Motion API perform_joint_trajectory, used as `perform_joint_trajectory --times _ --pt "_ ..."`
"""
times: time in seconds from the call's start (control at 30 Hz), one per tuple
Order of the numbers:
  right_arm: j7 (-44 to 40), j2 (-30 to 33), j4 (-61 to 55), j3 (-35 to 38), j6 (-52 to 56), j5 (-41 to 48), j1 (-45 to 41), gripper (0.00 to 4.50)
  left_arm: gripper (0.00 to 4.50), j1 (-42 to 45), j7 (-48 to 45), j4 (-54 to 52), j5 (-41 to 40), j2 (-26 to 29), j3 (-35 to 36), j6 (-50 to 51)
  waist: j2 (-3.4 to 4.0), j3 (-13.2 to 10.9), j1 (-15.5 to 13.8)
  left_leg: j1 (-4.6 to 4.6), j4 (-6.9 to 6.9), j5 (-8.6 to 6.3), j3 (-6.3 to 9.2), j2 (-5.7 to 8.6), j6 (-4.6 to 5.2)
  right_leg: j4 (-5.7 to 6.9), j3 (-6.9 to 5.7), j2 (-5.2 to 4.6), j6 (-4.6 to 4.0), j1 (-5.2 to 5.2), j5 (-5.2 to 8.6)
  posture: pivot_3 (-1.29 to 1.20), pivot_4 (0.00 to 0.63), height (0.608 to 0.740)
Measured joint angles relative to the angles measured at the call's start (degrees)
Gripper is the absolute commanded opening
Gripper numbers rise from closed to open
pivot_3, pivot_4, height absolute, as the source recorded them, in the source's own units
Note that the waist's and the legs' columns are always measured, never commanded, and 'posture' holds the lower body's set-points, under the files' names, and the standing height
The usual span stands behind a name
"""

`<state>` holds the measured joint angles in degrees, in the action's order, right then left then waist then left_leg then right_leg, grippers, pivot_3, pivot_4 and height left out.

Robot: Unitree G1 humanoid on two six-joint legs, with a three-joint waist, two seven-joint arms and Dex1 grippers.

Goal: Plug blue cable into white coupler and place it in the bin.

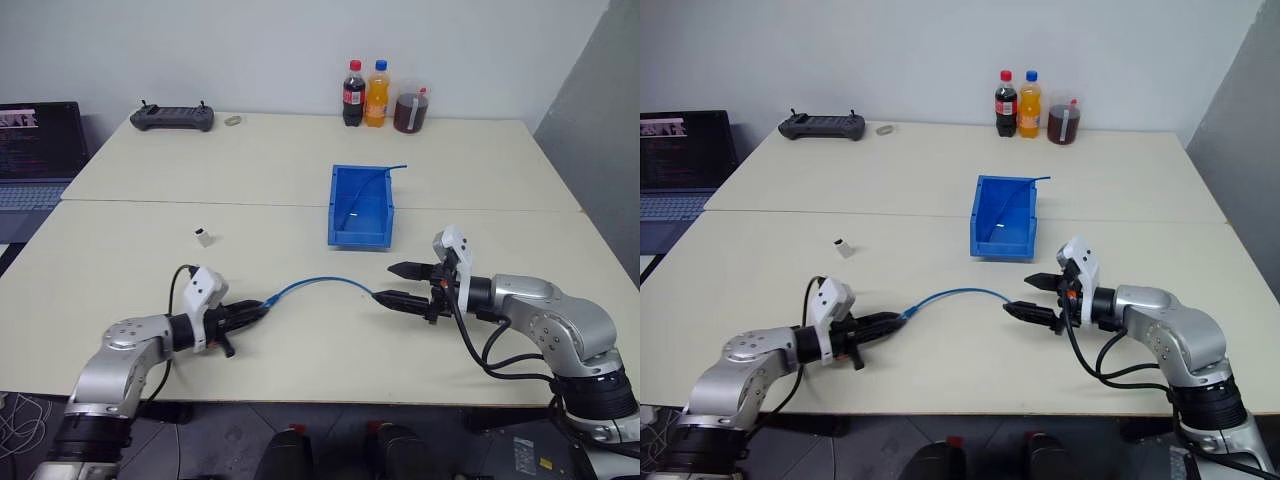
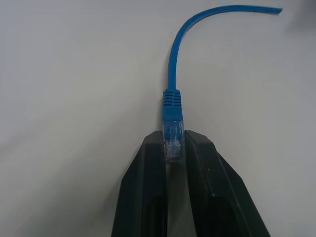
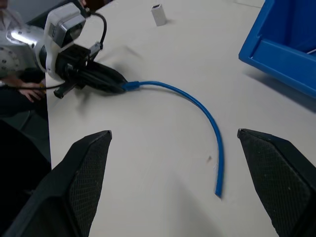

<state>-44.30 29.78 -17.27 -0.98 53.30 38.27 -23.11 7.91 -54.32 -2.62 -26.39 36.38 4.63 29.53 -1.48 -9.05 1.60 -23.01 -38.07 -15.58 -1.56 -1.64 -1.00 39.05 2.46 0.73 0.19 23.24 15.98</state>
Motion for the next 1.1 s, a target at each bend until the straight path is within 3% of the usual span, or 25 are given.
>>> perform_joint_trajectory --times 0.23,0.4,0.73,1.1 --pt "6.8 -5.3 -3.8 5.6 10.1 12.2 0.4 4.34 0.25 3.6 16.3 -12.0 -18.5 -14.3 4.6 20.3 -0.02 0.0 0.1 0.0 -0.01 0.0 0.07 0.02 0.0 0.03 -0.02 0.0 0.02 -0.02 -0.01 0.0 0.15 0.74" --pt "9.6 -6.6 -4.8 7.0 14.4 17.4 2.7 4.34 0.25 4.8 24.2 -14.9 -26.6 -19.0 6.1 27.0 -0.02 0.0 0.1 0.03 -0.01 0.01 0.07 0.02 -0.01 0.05 0.0 0.06 0.02 -0.04 -0.01 0.0 0.15 0.74" --pt "15.6 -11.8 4.3 11.6 18.4 26.5 0.2 4.34 0.25 6.3 27.1 -19.4 -37.9 -17.8 4.6 34.1 -0.01 0.0 0.2 0.06 0.0 0.01 0.03 0.03 -0.02 0.04 0.06 0.13 0.02 -0.04 -0.01 0.0 0.15 0.74" --pt "16.9 -9.9 6.1 12.1 22.3 34.6 -1.6 4.34 0.25 4.6 27.3 -20.4 -40.4 -16.4 2.1 34.0 -0.01 0.0 0.2 0.04 0.0 0.01 0.02 0.06 -0.02 -0.01 0.07 0.12 0.03 -0.04 0.0 0.0 0.15 0.74"
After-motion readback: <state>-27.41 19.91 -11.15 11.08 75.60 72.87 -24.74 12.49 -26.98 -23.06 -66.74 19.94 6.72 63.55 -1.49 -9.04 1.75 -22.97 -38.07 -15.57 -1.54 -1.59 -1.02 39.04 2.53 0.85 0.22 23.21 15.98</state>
